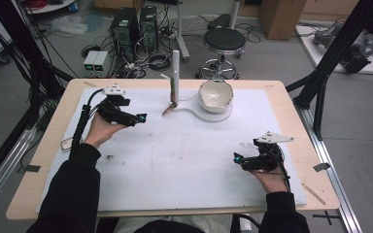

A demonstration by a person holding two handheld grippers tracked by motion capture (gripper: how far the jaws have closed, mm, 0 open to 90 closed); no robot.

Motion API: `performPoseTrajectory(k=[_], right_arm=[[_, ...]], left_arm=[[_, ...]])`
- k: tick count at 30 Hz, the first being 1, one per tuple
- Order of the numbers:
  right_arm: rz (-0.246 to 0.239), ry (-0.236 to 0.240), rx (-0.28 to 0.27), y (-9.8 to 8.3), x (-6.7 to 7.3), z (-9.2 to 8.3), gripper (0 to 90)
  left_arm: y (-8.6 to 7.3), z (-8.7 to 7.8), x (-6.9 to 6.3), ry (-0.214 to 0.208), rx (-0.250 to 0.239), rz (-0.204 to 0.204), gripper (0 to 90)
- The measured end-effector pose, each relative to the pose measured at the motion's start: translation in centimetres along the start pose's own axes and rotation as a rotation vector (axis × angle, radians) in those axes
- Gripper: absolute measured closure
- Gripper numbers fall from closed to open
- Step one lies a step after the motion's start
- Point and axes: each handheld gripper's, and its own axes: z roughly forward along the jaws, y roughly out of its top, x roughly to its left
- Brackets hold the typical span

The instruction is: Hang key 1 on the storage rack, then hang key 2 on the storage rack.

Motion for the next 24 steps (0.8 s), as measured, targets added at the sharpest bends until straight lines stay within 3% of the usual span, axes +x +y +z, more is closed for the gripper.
performPoseTrajectory(k=[16,24], right_arm=[[-0.001,-0.002,-0.005,0.0,0.0,-0.1,0.6],[-0.004,-0.004,-0.007,0.0,0.0,-0.1,0.6]], left_arm=[[-2.3,-1.8,0.1,0.014,-0.007,-0.018,1.7],[-4.0,-2.5,0.7,0.031,0.017,-0.035,1.7]])
